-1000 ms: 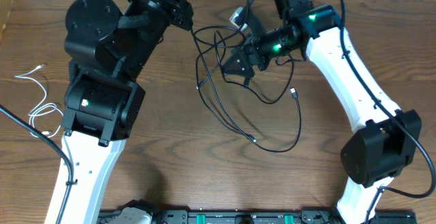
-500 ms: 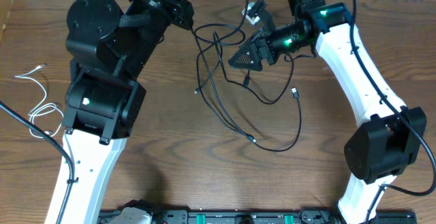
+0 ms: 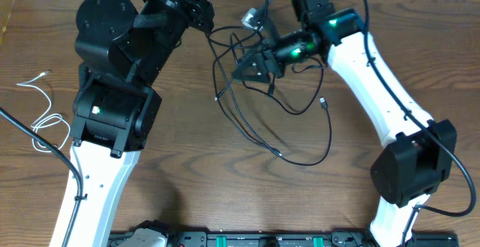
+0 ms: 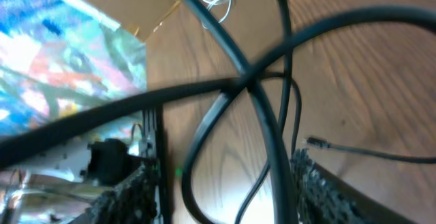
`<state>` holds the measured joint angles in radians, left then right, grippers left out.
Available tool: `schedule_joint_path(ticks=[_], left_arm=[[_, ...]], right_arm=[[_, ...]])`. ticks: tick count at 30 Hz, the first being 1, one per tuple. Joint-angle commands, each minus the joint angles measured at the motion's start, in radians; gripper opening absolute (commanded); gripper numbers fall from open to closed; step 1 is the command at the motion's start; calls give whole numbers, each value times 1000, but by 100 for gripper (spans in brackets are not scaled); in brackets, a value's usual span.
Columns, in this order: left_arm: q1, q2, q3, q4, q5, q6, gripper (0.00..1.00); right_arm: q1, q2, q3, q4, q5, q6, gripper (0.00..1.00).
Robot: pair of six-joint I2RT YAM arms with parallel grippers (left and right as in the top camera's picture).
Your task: Untangle cables
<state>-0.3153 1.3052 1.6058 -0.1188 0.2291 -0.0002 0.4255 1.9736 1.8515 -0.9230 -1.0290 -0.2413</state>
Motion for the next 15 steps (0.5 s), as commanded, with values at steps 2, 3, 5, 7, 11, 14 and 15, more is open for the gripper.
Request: schedule_joint_path(ticks=[2, 3, 5, 7, 11, 14, 15], left_arm=[[0, -1, 3, 7, -14, -4, 8], [0, -1, 3, 7, -14, -4, 8], [3, -1, 3, 7, -22, -4, 7], [6, -1, 3, 5, -68, -4, 8], [25, -1, 3, -24, -182, -3, 8], [51, 0, 3, -56, -287, 8, 7], [62, 2, 3, -66, -330, 8, 7]], right_arm=[[34, -8, 11, 38, 178, 175, 36], [34, -8, 11, 40, 211, 201, 24], [24, -8, 11, 32, 270, 243, 2], [1, -10, 12, 11, 319, 256, 1], [-88, -39, 12, -62, 383, 255, 1], [-190, -83, 12, -119, 398, 232, 1], [-231, -101, 12, -139, 399, 224, 1]])
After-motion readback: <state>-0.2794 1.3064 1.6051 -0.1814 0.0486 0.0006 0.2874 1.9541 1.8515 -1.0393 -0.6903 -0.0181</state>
